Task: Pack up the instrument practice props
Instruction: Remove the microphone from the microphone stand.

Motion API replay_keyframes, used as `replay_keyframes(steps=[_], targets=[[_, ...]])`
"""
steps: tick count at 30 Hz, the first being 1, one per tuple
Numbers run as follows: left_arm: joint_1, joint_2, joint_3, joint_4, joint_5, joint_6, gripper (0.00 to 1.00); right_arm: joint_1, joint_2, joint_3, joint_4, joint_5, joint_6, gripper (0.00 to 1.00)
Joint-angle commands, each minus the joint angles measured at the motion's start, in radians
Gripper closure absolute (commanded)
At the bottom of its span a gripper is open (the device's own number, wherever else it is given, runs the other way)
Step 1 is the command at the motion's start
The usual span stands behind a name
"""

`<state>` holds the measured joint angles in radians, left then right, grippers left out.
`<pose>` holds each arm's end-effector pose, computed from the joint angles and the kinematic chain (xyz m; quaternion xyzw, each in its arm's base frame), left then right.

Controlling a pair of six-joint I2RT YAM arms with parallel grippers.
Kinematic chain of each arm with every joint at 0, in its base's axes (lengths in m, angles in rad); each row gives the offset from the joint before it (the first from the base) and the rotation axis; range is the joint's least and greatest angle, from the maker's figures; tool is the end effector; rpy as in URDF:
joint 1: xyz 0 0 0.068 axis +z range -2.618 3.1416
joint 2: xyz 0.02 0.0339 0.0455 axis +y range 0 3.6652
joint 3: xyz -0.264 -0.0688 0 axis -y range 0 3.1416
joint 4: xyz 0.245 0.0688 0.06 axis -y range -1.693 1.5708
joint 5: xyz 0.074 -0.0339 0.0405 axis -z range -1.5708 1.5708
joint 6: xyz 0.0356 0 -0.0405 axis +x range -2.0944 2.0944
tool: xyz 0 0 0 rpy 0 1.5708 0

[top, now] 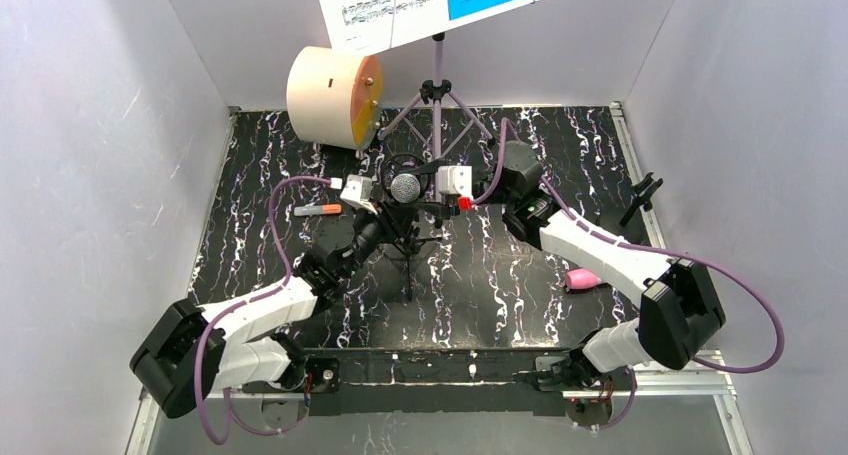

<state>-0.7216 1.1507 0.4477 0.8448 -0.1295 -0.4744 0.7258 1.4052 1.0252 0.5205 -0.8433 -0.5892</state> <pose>0.1879 -0.1592 0.2574 0.0321 0.6549 -0.3894 0.6469 0.2239 0.2343 0.3524 -0.6102 0.2847 0.3148 0.6689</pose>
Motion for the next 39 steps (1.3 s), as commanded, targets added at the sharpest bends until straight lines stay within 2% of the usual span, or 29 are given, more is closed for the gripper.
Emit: replay_keyframes(steps=[1,16,26,32,35,39], targets=[[0.039,0.023,0.003,-0.235,-0.308,-0.029,1.0,0.036,-0.078,0.067,0.012,-0.165,0.107,0.99],[0.038,0.036,0.023,-0.337,-0.426,-0.076,1.0,0.037,-0.154,0.052,0.144,-0.233,0.246,0.99],[0.039,0.048,0.019,-0.317,-0.41,-0.049,1.0,0.037,-0.232,0.027,0.159,-0.19,0.307,0.99],[0.039,0.05,0.028,-0.305,-0.36,-0.045,1.0,0.036,-0.325,0.008,0.08,-0.11,0.315,0.99],[0.038,0.033,0.024,-0.288,-0.331,-0.038,1.0,0.037,-0.362,0.001,-0.068,-0.026,0.257,0.99],[0.038,-0.003,0.021,-0.289,-0.311,-0.038,0.87,0.036,-0.413,-0.036,-0.282,0.153,0.201,0.99]])
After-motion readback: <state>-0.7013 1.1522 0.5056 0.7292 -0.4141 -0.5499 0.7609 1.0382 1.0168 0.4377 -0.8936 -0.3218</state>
